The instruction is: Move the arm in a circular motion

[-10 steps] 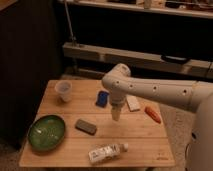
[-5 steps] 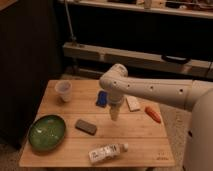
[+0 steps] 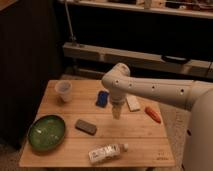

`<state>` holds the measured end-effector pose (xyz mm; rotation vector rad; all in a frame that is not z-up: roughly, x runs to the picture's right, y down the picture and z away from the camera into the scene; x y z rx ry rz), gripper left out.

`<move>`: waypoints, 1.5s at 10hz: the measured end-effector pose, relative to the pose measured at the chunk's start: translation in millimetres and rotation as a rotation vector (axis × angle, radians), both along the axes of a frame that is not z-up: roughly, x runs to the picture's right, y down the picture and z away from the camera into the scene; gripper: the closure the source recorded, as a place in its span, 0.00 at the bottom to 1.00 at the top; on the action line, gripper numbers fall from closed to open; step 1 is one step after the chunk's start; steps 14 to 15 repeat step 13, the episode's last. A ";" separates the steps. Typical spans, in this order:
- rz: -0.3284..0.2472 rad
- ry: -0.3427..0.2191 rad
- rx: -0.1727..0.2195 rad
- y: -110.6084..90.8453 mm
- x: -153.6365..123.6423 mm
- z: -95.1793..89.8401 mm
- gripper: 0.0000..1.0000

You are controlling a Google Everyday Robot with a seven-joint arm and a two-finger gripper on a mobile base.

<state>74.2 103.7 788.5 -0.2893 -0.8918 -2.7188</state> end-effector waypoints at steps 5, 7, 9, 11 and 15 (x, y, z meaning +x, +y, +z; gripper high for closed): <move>-0.049 -0.024 0.000 11.0 -3.6 -7.7 0.15; -0.058 -0.029 0.005 7.3 2.5 -3.7 0.12; -0.071 -0.036 0.012 5.3 0.4 -0.3 0.27; -0.101 -0.050 0.010 3.1 3.1 0.6 0.37; -0.131 -0.062 0.008 7.5 -3.9 -3.1 0.25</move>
